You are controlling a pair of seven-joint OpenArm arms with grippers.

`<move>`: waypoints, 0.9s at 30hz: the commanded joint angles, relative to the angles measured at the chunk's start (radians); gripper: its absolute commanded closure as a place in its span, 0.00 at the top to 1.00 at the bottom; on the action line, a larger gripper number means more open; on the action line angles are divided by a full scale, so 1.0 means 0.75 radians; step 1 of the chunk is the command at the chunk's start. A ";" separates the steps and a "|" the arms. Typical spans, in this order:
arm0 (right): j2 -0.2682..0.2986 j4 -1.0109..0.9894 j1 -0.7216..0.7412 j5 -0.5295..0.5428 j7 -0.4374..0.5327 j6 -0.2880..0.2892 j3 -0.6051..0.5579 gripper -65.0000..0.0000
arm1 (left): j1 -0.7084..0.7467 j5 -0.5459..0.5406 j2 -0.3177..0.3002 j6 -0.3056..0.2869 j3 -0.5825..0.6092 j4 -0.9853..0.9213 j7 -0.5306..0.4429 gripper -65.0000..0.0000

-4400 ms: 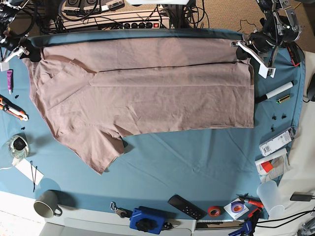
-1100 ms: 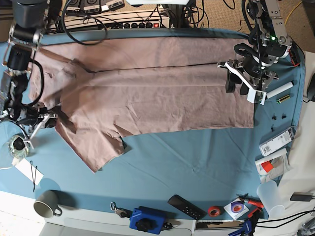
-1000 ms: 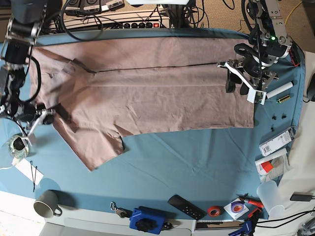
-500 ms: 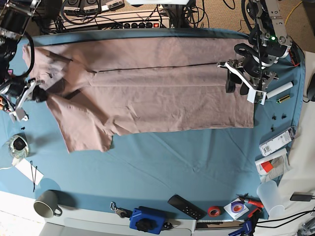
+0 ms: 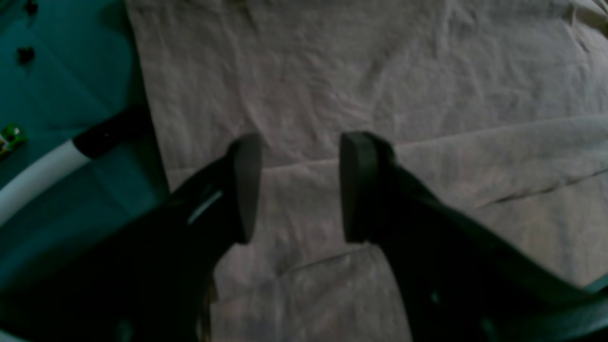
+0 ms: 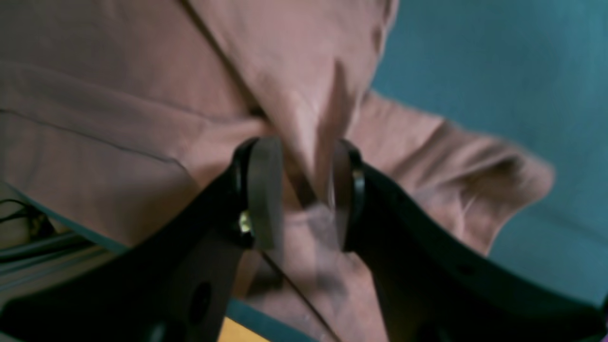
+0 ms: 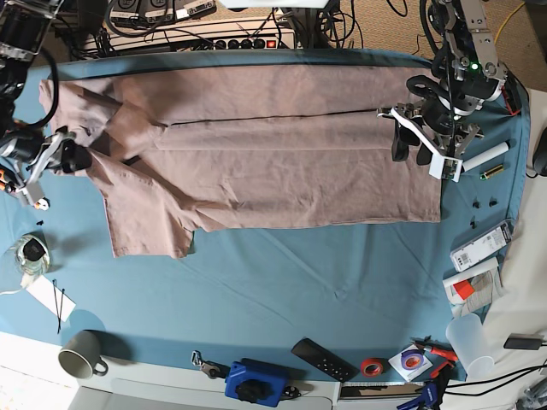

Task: Fold the T-shirt properly
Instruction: 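Grasp the hem corner nearest the left gripper with the left gripper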

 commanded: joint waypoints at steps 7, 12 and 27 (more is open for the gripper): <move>0.019 0.019 0.217 -0.111 0.155 0.001 0.058 0.29 | -0.004 -0.014 -0.007 -0.005 -0.001 0.020 -0.028 0.43; -0.020 -0.077 0.358 -0.427 0.432 0.001 0.041 0.29 | -0.003 -0.014 -0.007 -0.004 -0.001 0.020 -0.028 0.43; -0.127 -0.929 0.847 -0.775 0.755 0.001 -0.441 0.29 | -0.003 -0.014 -0.007 -0.005 -0.001 0.020 -0.028 0.43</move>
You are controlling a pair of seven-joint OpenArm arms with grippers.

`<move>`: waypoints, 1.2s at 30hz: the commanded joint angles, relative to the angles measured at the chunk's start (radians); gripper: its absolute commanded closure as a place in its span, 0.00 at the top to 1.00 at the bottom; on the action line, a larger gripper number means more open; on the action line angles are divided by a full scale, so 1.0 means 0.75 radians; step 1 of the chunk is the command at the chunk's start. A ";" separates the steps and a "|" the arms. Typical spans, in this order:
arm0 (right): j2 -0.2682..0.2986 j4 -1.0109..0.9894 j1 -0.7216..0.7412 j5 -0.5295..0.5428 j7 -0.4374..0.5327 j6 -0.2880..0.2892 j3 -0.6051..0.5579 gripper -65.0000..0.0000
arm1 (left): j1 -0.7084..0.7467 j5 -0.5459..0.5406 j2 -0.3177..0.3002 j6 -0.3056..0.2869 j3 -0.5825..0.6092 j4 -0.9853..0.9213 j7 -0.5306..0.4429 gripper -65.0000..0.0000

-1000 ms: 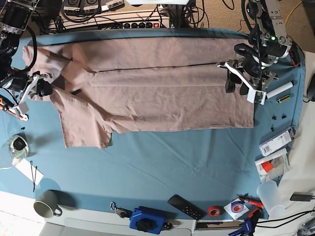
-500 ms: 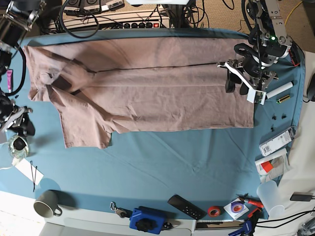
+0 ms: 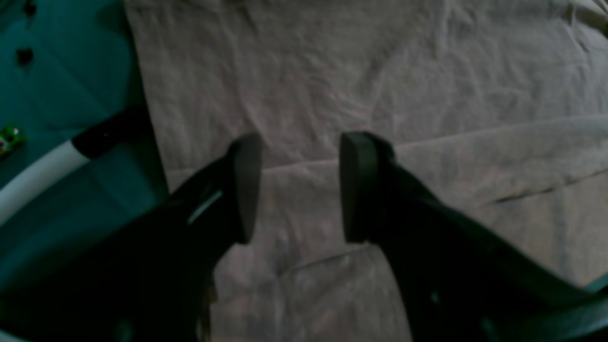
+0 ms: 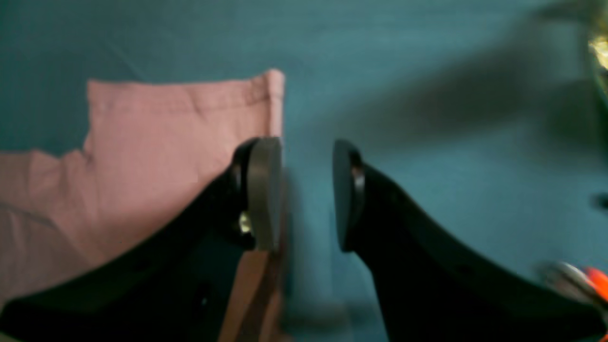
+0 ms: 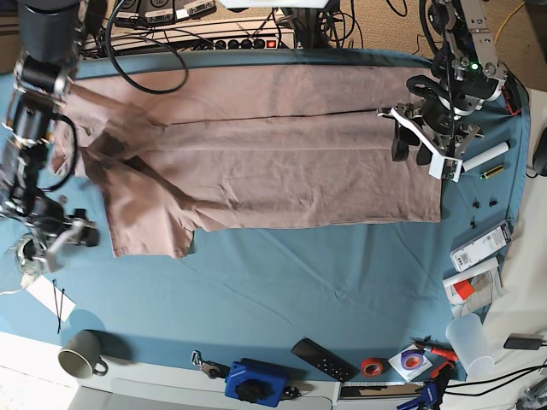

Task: Fold the T-shirt properly
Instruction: 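Grasp the hem corner nearest the left gripper with the left gripper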

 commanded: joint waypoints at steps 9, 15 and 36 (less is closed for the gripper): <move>-0.124 -0.175 0.082 -0.187 0.083 -0.053 -0.003 0.29 | -0.004 -0.015 -0.007 -0.005 -0.002 0.020 -0.032 0.43; -0.115 -0.175 0.075 -0.187 0.045 -0.055 -0.002 0.29 | -0.014 -0.012 -0.007 -0.004 -0.002 0.017 -0.164 0.43; -0.115 -0.174 0.075 -0.182 -0.009 -0.049 -0.002 0.29 | -0.563 0.060 -0.294 -0.030 0.066 -0.709 -0.015 0.43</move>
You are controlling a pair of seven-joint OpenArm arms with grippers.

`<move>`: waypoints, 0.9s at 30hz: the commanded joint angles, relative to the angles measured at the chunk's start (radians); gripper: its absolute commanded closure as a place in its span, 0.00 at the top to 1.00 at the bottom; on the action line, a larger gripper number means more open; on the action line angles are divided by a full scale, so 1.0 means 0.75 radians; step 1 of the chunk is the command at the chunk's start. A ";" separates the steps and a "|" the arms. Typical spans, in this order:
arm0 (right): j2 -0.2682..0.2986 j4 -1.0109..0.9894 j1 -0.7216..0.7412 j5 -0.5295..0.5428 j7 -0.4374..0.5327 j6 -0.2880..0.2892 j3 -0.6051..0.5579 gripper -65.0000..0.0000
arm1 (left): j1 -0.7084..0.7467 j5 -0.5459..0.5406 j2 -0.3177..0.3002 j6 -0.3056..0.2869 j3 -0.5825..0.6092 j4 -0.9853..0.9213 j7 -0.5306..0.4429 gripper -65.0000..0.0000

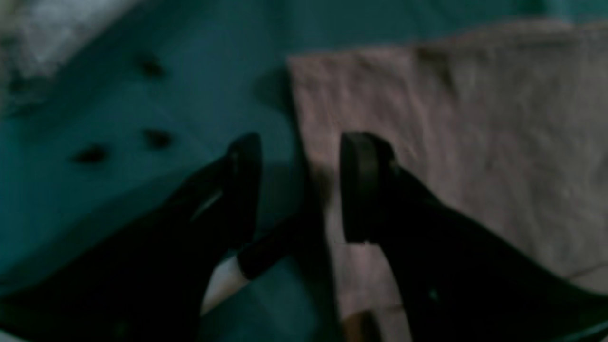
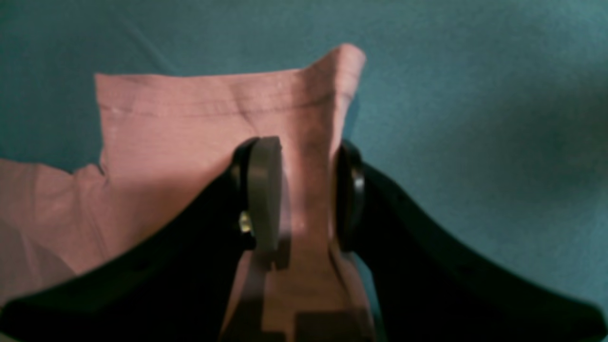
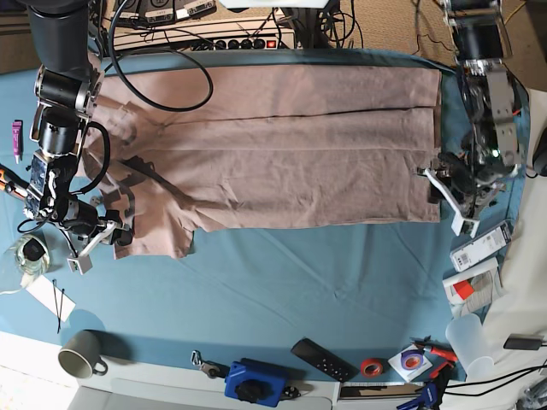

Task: Fold the T-shirt properly
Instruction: 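Grasp the hem corner nearest the left gripper with the left gripper, then fold the hem up over the shirt with both grippers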

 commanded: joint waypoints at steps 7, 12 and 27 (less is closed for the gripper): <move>0.019 0.004 0.014 -0.043 -0.085 -0.006 0.000 0.29 | -0.136 -0.118 -0.014 -0.008 -0.003 -0.119 -0.002 0.43; 0.019 0.004 0.014 -0.043 -0.089 -0.006 0.000 0.29 | -0.166 -0.127 -0.007 -0.042 -0.002 -0.251 -0.008 0.43; 0.020 0.074 0.014 0.079 -0.198 -0.007 0.002 0.00 | -0.166 -0.419 -0.008 -0.102 -0.003 -0.368 0.218 0.00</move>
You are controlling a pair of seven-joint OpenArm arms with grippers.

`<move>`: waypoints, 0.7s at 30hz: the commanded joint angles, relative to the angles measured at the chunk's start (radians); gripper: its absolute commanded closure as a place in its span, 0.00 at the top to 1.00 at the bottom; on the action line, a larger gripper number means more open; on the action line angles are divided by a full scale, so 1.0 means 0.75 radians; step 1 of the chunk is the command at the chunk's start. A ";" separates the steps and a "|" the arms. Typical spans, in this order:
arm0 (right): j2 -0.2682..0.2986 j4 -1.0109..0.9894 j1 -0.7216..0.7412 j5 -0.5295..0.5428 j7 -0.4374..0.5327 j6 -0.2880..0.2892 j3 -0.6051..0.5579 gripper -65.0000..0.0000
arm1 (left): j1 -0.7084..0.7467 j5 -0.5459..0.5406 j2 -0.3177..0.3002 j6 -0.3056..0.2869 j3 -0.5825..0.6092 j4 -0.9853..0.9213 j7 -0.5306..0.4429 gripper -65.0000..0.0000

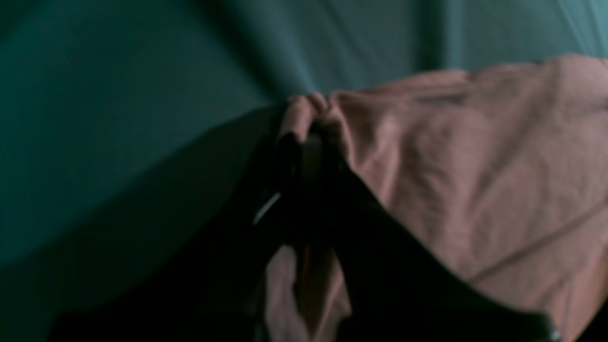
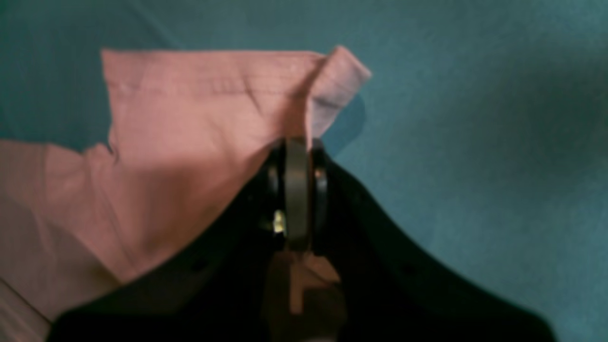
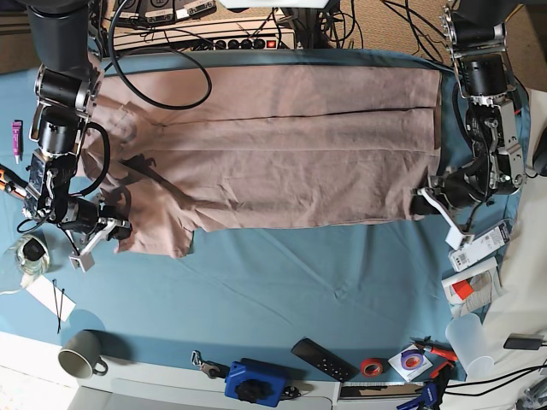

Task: Fold the T-shirt properly
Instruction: 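Fold the hem up over the shirt with both grippers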

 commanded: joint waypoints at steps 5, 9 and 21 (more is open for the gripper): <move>0.017 0.192 0.024 -0.009 -0.023 0.000 0.002 0.00 | -0.009 -0.057 -0.001 0.017 0.008 0.042 0.141 0.00; 0.017 0.308 0.024 0.041 -0.049 0.000 0.002 0.00 | -0.008 -0.055 -0.001 0.069 0.008 0.160 0.175 0.00; 0.132 0.546 -0.085 0.358 -0.230 0.046 0.054 0.00 | -0.006 -0.091 -0.001 0.070 0.005 0.325 0.317 0.00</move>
